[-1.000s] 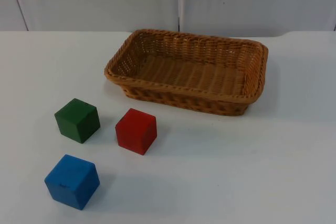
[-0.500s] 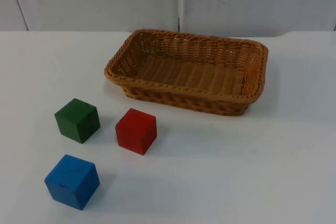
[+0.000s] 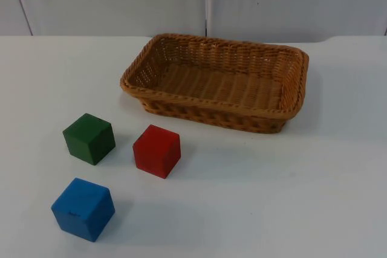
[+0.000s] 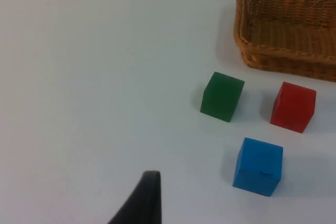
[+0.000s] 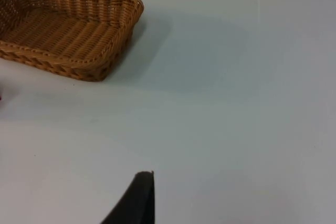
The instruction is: Pick up one cube with each hand and place exactly two cubes into the same basket, leaving the remaining cube outside.
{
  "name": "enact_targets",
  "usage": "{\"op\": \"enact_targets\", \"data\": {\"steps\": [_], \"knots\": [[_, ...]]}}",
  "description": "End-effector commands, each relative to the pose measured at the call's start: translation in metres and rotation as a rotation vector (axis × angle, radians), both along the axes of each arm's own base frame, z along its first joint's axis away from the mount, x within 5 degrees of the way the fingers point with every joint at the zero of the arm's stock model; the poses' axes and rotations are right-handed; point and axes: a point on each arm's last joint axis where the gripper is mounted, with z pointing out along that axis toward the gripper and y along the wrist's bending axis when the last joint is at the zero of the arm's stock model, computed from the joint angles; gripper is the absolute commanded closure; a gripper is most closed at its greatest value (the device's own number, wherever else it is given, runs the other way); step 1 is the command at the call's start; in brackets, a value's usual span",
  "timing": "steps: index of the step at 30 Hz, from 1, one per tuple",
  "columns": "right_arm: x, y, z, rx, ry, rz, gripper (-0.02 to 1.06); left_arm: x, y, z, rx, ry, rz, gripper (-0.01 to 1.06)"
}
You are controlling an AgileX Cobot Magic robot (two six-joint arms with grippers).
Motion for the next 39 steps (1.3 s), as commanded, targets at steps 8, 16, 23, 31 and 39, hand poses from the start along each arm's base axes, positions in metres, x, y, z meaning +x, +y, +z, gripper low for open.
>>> {"op": "enact_targets", "data": {"steps": [8,16,23,31,39], "knots": [[-0.002,0.0,0.007,-0.01,-0.038,0.003,-0.01,0.0,-0.001,-0.001,-0.014,-0.005,-0.005,0.0],[0.012,0.001,0.023,-0.013,-0.006,0.003,-0.01,0.0,-0.001,0.0,-0.013,-0.009,-0.004,0.0],[0.033,0.004,0.036,-0.02,0.047,0.004,-0.01,0.0,-0.003,0.0,-0.03,-0.012,-0.014,0.0],[0.053,0.006,0.051,-0.037,0.049,0.013,-0.01,-0.001,-0.003,0.013,-0.038,-0.031,-0.02,0.0],[0.068,0.007,0.063,-0.043,0.052,0.016,-0.01,0.004,-0.004,0.022,-0.048,-0.03,-0.022,0.0]]}}
